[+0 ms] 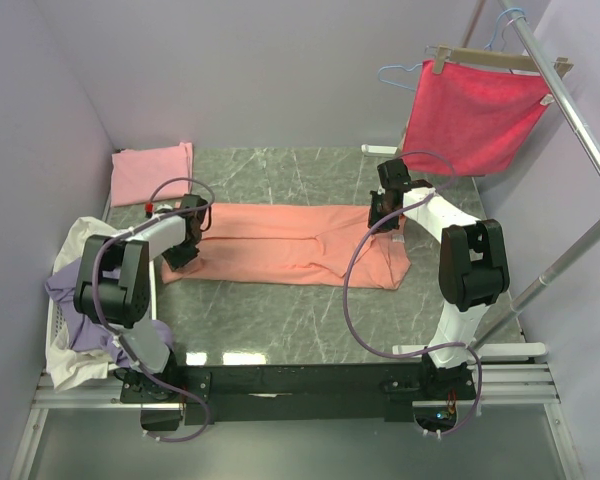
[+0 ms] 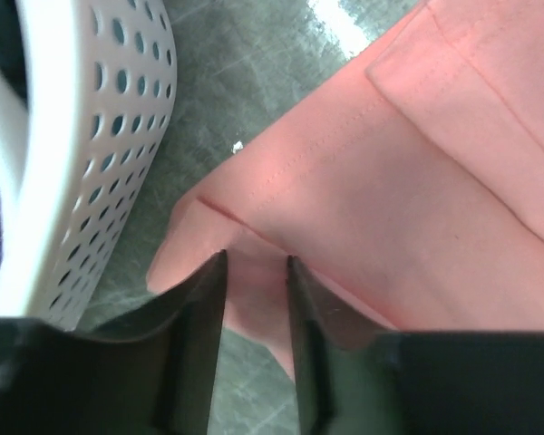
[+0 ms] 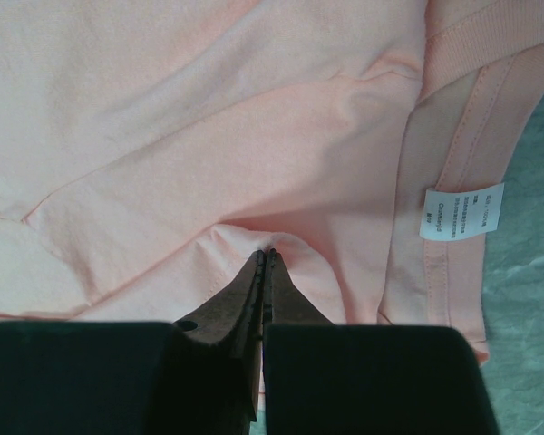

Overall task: Fold and stack the t-shirts
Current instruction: Fold the other side of the tshirt into a rectangle

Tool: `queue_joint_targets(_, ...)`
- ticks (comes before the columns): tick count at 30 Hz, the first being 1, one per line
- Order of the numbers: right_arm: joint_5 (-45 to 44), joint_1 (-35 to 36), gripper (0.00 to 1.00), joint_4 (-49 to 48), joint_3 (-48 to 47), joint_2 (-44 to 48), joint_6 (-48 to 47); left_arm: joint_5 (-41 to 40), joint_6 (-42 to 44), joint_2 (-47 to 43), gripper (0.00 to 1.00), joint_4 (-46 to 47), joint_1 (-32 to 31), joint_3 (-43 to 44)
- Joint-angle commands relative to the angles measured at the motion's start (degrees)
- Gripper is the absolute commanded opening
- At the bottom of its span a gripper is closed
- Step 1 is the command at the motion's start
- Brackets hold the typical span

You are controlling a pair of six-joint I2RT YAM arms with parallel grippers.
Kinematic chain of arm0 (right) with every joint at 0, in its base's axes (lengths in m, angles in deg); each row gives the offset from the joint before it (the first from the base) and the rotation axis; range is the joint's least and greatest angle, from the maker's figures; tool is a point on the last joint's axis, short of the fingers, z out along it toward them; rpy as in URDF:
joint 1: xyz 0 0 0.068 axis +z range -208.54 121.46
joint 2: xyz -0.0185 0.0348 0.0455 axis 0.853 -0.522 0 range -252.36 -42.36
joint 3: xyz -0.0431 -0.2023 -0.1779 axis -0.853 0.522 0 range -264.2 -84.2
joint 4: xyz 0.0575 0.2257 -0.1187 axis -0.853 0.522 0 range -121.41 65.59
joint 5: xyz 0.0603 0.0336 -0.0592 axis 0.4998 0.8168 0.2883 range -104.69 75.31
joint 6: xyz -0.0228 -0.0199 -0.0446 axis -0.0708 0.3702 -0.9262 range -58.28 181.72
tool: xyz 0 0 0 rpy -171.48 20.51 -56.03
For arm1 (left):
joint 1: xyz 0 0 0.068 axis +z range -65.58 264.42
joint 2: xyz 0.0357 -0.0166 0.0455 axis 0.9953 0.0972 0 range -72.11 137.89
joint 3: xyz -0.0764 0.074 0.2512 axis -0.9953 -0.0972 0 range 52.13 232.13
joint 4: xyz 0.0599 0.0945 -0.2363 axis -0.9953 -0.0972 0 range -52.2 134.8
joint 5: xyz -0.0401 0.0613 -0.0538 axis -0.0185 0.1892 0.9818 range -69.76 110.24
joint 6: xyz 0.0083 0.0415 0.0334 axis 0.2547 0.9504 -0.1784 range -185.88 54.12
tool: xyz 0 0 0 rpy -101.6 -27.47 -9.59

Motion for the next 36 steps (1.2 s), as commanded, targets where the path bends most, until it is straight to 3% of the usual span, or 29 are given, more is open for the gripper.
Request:
queue_joint_targets(1, 0.4, -0.2, 0.00, -0.6, 0.4, 0.1, -0.7, 2.3, -0.5, -5.8, 0.50, 0.2, 0.1, -1.1)
queue_joint_targets(4, 1.0, -0.3, 0.00, -0.7, 0.4, -0.2, -0.7, 3.4, -0.8, -7.0, 0.57, 0.4, 0.1, -1.6)
queue_joint_targets(15, 1.0, -0.4, 0.00, -0.6, 0.4, 0.0, -0.9, 4.9, -2.4, -6.8, 0.50, 2.3, 0.1, -5.5)
queue_joint_targets(18, 1.1, -0.4, 0.00, -0.6, 0.4, -0.1, -0.9, 4.4, -2.6, -6.5, 0.41, 3.0, 0.1, -5.7)
queue_joint_targets(21, 0.8, -0.3, 0.00, -0.4, 0.4, -0.1, -0.9, 3.4, -2.7, -6.5, 0.21, 2.6, 0.1, -4.9)
queue_joint_targets(22, 0.8, -0.3, 0.00, -0.5, 0.4, -0.1, -0.9, 2.8, -2.9, -6.4, 0.05, 2.0, 0.1, -4.1)
queue_joint_targets(23, 0.8, -0.3, 0.00, -0.4, 0.4, -0.1, -0.9, 2.3, -2.7, -6.6, 0.01, 1.5, 0.1, -3.6)
queue_joint_targets(36, 0.4, -0.3, 0.00, -0.3, 0.6, 0.1, -0.8, -2.2, 3.1, -10.6, 0.01, -1.4, 0.1, 1.7)
